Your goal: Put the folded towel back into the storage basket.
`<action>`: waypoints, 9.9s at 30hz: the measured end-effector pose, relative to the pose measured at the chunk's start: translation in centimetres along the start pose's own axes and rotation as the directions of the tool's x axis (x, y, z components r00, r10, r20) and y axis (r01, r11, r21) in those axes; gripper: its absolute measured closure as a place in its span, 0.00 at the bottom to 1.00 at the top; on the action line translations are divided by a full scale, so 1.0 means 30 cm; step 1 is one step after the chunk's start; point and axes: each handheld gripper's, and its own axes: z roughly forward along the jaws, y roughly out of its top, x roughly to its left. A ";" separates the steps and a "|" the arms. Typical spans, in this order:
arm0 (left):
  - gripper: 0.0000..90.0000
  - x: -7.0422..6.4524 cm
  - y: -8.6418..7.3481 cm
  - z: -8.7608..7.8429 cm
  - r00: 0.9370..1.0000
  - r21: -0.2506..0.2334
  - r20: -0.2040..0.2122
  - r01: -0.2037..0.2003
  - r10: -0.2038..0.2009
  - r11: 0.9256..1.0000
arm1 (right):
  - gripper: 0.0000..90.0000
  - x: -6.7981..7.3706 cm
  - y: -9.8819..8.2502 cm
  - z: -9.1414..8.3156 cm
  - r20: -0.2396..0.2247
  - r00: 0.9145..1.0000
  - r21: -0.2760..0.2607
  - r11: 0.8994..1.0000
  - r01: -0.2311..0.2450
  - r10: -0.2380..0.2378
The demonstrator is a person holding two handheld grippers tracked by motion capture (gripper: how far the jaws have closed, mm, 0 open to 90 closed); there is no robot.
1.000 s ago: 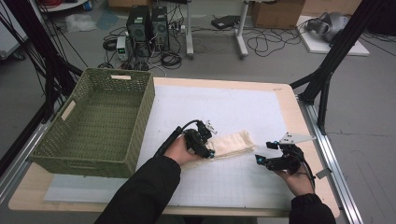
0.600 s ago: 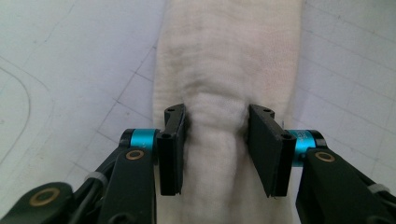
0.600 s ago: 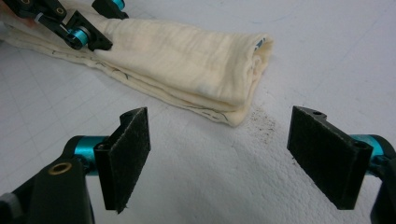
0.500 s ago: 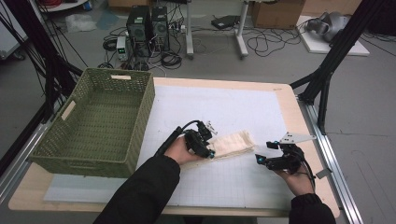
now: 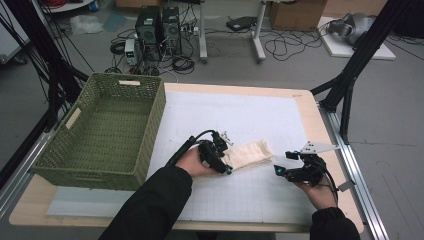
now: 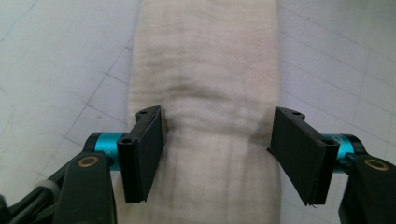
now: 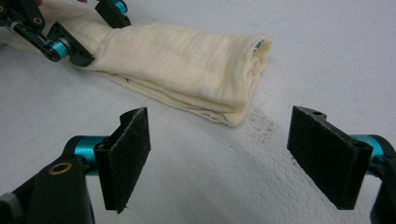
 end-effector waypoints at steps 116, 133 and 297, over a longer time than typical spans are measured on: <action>0.90 0.045 -0.022 -0.293 0.953 -0.246 -0.069 0.269 -0.294 0.931 | 0.14 -0.010 -0.017 -0.008 0.003 1.000 -0.027 0.999 -0.027 0.027; 0.90 0.152 -0.068 -0.421 0.857 -0.453 0.149 0.503 -0.494 0.736 | 0.14 -0.006 -0.011 -0.005 -0.013 1.000 -0.044 0.999 -0.028 0.028; 0.87 0.541 -0.586 -0.612 0.562 -0.070 -0.431 0.760 -0.706 0.647 | 0.14 -0.005 -0.012 0.082 -0.045 0.999 0.068 0.998 0.015 -0.012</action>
